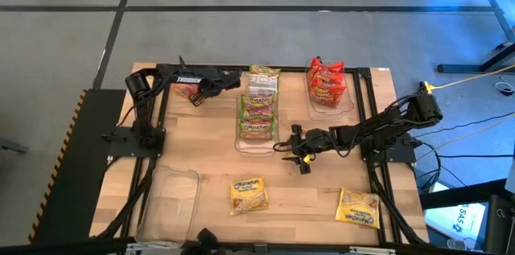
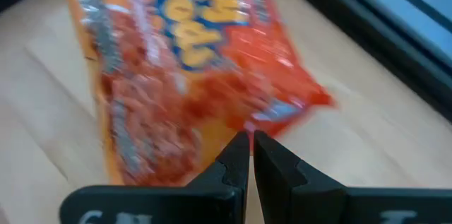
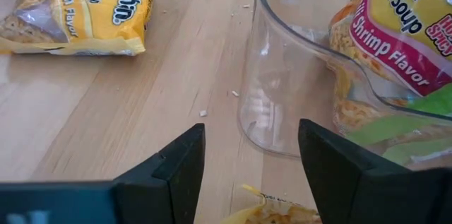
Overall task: Sort Maruchan noodles
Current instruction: Put the orange noodle pack into the top right transparent bin
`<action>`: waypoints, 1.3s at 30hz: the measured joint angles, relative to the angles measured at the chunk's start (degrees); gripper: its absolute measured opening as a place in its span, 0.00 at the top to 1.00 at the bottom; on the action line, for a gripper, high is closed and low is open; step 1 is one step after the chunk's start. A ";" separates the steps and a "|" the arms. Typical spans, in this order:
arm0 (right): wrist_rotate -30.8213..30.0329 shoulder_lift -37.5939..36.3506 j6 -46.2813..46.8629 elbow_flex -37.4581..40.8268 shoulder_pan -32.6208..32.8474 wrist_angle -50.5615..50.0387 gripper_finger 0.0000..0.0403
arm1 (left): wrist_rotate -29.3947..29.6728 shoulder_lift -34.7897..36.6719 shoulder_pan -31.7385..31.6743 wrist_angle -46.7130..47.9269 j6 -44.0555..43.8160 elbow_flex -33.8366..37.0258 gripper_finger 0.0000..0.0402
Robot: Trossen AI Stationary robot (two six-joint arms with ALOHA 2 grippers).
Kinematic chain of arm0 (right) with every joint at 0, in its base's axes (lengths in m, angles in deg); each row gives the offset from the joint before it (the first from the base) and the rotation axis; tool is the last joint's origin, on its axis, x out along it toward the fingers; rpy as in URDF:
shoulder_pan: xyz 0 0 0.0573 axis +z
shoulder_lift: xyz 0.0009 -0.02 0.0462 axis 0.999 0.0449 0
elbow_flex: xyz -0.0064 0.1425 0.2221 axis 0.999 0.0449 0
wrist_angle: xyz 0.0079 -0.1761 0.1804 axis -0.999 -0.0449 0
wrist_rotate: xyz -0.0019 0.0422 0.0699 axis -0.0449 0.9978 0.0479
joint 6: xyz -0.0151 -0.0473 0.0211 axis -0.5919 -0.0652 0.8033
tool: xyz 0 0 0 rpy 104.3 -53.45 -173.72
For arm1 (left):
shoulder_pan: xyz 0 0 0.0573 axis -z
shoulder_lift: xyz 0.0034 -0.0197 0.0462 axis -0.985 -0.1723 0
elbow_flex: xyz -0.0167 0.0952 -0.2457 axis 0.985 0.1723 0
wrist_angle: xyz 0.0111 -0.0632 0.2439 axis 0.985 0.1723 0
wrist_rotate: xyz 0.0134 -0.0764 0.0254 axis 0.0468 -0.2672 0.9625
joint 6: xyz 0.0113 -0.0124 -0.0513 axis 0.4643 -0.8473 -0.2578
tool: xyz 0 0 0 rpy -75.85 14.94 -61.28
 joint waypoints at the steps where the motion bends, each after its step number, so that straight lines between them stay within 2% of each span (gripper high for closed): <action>1: 0.00 0.00 0.00 0.00 0.00 -0.02 0.51 | 0.01 0.00 -0.49 0.11 -0.38 0.61 0.96; 13: 0.02 0.00 -0.15 0.00 0.01 0.17 0.51 | 2.01 0.00 -4.67 -0.48 3.61 1.34 0.96; 23: 0.32 0.00 -0.17 0.00 0.01 0.16 0.51 | 8.06 0.00 -5.41 1.47 4.14 1.34 0.96; 26: 0.42 0.00 -0.18 0.00 0.00 0.15 0.51 | 8.30 -0.07 -5.77 3.29 4.22 1.34 0.96; 31: 0.42 0.00 -0.20 0.00 0.00 0.15 0.51 | 5.61 -0.50 -7.43 3.60 8.61 1.34 0.96; 39: 0.44 0.00 -0.20 0.00 0.01 0.11 0.51 | -0.95 -1.42 -8.38 3.29 20.65 1.23 0.96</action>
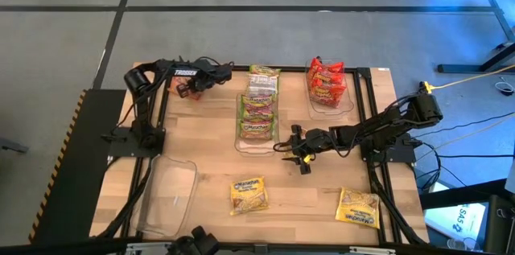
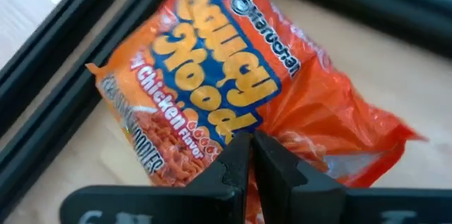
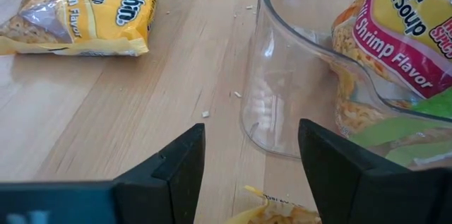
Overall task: Sort Maruchan noodles
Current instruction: Put the orange noodle pack into the top right transparent bin
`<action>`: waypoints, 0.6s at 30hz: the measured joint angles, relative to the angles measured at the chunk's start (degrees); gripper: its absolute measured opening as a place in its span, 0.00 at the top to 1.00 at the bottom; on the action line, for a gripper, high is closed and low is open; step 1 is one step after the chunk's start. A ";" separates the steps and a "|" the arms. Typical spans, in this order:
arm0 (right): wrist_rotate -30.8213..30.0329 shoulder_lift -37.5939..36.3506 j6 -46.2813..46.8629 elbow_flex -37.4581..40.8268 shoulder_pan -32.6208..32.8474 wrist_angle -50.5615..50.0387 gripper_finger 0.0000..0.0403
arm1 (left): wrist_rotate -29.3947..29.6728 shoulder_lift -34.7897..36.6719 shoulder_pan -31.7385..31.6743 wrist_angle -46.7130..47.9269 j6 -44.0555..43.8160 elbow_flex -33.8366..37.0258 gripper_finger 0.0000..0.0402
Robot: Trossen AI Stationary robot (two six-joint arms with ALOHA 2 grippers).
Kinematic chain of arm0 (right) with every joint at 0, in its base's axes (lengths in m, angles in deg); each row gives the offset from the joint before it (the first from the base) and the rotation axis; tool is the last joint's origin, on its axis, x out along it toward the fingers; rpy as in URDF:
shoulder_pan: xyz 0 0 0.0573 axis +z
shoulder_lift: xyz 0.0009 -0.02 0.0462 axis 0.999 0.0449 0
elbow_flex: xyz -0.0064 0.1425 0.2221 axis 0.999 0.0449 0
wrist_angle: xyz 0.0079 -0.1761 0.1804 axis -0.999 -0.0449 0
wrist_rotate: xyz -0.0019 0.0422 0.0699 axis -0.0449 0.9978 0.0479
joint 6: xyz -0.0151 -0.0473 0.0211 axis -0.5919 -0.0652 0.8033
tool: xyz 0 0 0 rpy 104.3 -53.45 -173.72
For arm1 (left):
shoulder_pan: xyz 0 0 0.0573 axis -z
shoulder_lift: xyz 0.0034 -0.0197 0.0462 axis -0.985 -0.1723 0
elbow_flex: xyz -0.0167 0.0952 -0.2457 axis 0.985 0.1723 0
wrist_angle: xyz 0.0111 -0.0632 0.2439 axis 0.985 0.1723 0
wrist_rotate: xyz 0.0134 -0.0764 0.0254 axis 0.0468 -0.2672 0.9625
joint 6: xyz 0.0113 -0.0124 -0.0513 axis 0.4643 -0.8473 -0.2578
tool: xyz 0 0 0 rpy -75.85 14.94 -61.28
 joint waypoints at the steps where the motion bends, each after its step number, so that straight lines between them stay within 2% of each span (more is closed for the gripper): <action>1: 0.02 0.00 0.00 0.00 0.01 0.00 0.51 | -1.32 -0.19 0.00 0.07 1.37 0.01 0.96; 6: 0.44 0.00 0.00 0.00 0.01 -0.03 0.51 | -5.17 0.26 2.34 1.43 5.72 0.02 0.96; 12: 0.44 0.00 0.02 0.00 0.01 -0.07 0.51 | -9.69 0.40 7.53 6.37 6.52 0.00 0.96; 18: 0.44 -0.01 0.07 0.00 -0.01 -0.11 0.51 | -14.26 0.31 13.77 10.76 2.79 0.07 0.96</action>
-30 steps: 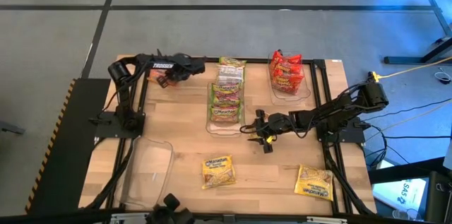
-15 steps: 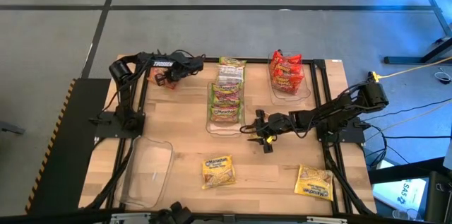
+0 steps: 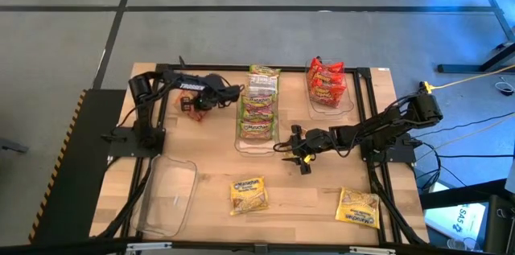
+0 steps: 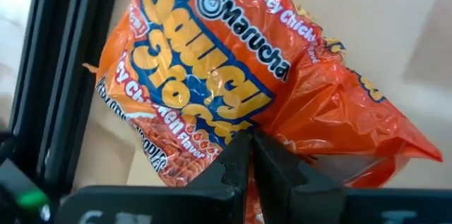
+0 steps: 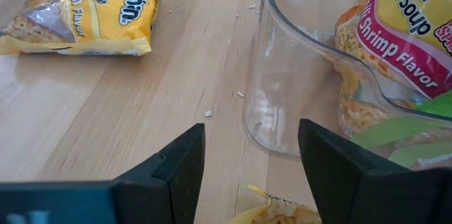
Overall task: Sort Maruchan noodles
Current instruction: Put the orange noodle pack into the top right transparent bin
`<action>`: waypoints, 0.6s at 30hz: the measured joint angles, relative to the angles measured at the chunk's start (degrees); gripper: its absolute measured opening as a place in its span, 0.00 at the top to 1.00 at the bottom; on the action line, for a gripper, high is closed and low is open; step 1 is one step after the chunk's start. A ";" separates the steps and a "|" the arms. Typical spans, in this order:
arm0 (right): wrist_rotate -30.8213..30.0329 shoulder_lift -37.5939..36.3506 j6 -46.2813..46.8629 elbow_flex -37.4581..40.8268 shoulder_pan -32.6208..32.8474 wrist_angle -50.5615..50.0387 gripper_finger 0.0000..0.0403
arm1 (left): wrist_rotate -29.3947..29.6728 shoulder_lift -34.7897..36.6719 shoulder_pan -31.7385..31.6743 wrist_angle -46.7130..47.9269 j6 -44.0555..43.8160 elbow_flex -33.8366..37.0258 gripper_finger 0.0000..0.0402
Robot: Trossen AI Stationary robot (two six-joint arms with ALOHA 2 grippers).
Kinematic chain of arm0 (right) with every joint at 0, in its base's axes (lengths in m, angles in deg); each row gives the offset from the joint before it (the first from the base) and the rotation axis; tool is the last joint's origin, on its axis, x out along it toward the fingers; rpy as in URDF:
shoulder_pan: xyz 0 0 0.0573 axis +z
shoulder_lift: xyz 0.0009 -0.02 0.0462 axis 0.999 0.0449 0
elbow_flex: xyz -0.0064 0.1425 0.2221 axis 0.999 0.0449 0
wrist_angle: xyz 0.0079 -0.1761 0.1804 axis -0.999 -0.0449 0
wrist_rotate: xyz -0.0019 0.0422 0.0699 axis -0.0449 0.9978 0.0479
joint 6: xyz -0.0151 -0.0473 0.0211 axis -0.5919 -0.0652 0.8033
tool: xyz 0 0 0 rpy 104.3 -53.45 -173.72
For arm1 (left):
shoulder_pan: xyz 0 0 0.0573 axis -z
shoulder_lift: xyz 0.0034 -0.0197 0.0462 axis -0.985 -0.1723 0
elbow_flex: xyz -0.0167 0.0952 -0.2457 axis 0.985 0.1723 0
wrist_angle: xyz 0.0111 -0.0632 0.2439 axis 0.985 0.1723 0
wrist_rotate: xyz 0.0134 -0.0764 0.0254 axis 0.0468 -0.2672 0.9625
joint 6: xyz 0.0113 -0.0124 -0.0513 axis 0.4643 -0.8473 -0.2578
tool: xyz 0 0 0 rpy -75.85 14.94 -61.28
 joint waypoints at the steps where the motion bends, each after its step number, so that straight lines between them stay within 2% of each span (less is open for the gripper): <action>1: 0.00 0.01 0.02 0.00 0.02 0.00 0.51 | -0.65 0.00 1.05 0.09 -0.04 0.00 0.96; 4: 0.00 0.00 0.05 0.00 0.01 0.00 0.51 | -2.71 0.48 3.87 0.88 -0.18 0.00 0.96; 7: 0.00 -0.01 0.11 0.01 0.00 0.00 0.51 | -6.11 2.19 5.02 6.25 -0.26 -1.25 0.96; 10: 0.00 0.01 0.11 0.00 0.02 0.00 0.51 | -3.57 6.59 4.64 12.89 1.78 -4.69 0.96; 13: 0.00 -0.01 0.13 0.00 0.02 0.08 0.51 | -1.38 11.21 2.95 14.12 11.20 -8.20 0.96; 18: -0.02 -0.01 0.13 0.00 0.02 0.26 0.51 | -1.40 16.17 -2.22 13.26 35.46 -14.12 0.96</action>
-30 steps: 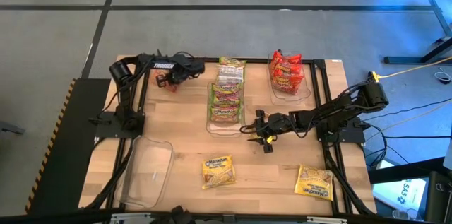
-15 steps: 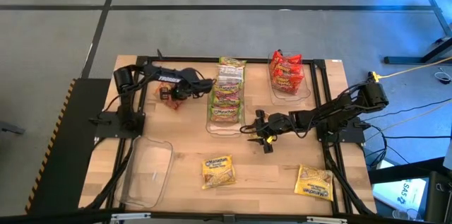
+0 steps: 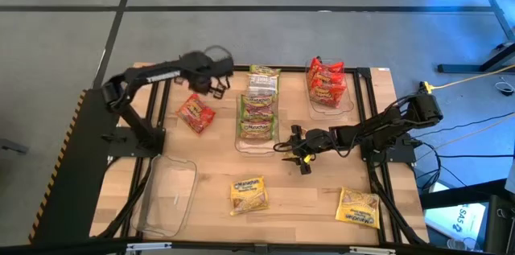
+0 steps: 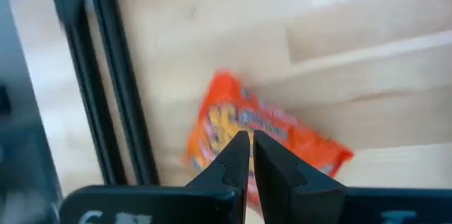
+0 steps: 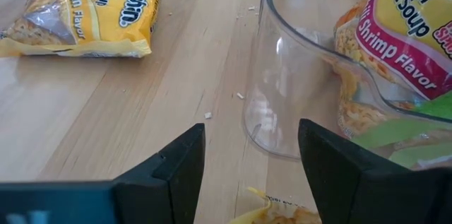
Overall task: Sort Maruchan noodles
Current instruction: Put the orange noodle pack into the top right transparent bin
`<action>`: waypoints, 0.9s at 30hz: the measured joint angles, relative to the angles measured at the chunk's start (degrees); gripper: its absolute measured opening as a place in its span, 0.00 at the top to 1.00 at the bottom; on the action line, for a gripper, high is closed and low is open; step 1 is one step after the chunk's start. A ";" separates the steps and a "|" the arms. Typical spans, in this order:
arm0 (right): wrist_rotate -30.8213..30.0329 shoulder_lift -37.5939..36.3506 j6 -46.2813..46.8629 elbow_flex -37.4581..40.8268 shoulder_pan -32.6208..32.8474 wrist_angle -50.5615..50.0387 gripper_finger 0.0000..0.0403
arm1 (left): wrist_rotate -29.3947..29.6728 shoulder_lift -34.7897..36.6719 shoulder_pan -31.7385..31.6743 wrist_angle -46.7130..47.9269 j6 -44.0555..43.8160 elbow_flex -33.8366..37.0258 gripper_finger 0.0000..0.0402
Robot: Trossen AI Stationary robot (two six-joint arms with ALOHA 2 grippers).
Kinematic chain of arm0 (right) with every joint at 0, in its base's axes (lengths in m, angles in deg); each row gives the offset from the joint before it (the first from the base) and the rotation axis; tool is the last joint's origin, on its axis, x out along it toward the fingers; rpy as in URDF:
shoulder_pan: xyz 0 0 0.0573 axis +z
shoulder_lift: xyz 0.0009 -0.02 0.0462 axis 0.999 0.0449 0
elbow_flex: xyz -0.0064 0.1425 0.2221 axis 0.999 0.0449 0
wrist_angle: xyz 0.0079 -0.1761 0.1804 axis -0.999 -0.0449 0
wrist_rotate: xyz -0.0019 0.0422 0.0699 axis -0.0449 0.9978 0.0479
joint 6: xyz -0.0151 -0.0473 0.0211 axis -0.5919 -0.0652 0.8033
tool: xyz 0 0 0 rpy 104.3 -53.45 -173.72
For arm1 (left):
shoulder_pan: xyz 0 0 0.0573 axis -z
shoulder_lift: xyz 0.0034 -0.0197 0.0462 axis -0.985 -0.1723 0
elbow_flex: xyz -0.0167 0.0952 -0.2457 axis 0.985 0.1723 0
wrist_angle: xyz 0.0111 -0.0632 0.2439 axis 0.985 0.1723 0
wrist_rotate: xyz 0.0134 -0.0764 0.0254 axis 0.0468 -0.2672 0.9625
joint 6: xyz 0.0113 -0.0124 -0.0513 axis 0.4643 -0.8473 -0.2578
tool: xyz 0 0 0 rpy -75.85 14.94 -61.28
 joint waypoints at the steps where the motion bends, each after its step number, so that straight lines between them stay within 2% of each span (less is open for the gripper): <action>1: 0.00 0.00 0.00 0.00 -0.02 0.02 0.51 | -0.02 0.56 -1.08 -0.95 3.61 -1.06 0.96; 4: -0.09 0.00 -0.02 0.00 0.00 0.04 0.51 | -1.49 0.81 -4.65 -2.72 11.66 -3.59 0.96; 8: -1.41 0.00 -0.15 0.00 0.00 0.06 0.51 | -6.02 -0.05 -11.70 -4.06 21.28 -3.40 0.96; 12: -3.58 0.01 -1.81 0.00 -0.02 0.07 0.51 | -15.28 -1.21 -17.11 -5.34 34.83 -2.18 0.96; 14: -4.65 0.00 -2.97 0.00 -0.13 0.20 0.51 | -17.69 -1.87 -19.59 -6.70 38.91 -1.56 0.96; 20: -3.84 0.00 -3.59 0.00 -4.80 2.16 0.51 | -18.53 -5.29 -25.57 -3.07 43.45 0.81 0.92; 27: 1.73 0.00 -1.16 0.00 -9.51 1.18 0.51 | -18.22 -7.18 -28.67 -2.50 44.50 4.29 0.69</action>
